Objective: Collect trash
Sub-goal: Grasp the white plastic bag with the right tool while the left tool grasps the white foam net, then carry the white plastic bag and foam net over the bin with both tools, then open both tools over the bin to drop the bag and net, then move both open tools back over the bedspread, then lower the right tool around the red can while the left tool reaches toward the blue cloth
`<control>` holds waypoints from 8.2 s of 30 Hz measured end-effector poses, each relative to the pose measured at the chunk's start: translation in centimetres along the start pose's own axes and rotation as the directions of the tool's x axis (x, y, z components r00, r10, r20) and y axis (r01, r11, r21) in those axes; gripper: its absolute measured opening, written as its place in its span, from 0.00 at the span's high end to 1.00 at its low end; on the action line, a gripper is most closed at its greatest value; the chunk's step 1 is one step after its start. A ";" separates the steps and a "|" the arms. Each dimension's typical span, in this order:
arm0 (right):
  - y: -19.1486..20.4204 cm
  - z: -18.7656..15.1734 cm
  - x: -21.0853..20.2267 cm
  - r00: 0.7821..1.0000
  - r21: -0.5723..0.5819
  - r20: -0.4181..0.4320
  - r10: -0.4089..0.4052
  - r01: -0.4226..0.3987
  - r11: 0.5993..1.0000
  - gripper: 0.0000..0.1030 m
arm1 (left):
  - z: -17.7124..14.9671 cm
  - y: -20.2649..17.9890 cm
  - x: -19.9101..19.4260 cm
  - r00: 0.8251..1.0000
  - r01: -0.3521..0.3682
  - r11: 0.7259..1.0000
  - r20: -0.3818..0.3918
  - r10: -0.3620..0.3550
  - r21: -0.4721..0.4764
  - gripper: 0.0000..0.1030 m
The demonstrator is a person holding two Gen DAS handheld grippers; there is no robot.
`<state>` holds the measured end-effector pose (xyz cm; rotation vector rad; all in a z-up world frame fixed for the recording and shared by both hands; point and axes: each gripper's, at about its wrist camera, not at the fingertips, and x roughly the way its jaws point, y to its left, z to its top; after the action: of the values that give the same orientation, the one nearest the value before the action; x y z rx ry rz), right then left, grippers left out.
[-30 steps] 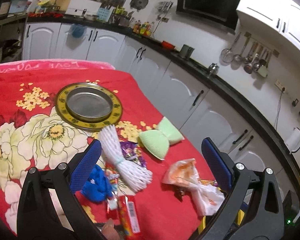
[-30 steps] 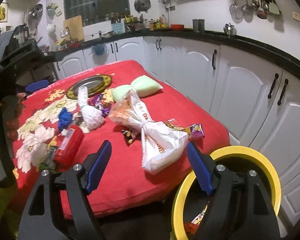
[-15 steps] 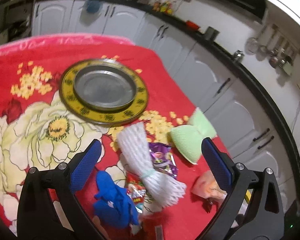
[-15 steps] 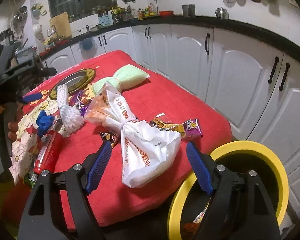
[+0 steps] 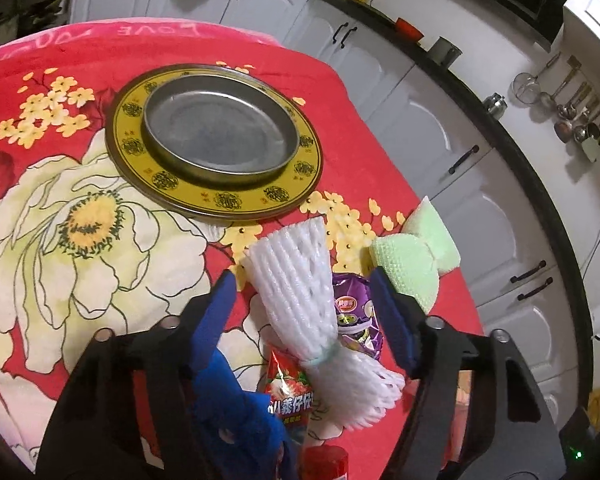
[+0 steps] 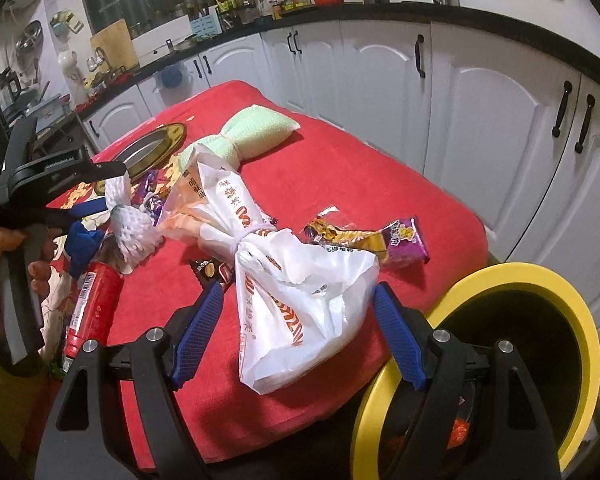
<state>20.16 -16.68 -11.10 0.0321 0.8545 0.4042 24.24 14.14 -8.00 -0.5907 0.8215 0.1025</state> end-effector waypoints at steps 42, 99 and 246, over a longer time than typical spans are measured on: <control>0.5 -1.1 -8.1 0.984 0.042 0.167 0.061 -0.069 0.997 0.54 | -2.0 -5.8 -12.3 0.942 0.106 0.970 0.292 -0.168 0.219 0.89; -11.8 -5.4 -17.7 0.931 0.259 0.295 -0.216 0.140 0.956 0.53 | -16.3 -20.8 -11.0 0.941 0.229 0.771 0.068 -0.332 0.594 0.89; 14.4 -3.0 -4.2 0.972 -0.248 -0.033 0.233 -0.234 0.940 0.32 | -4.9 2.1 -11.3 0.975 -0.059 0.989 0.221 0.027 0.139 0.12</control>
<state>10.71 -5.32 -7.34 -0.1019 0.7994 0.7345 12.62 14.84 -3.47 -0.4164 0.6216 0.1436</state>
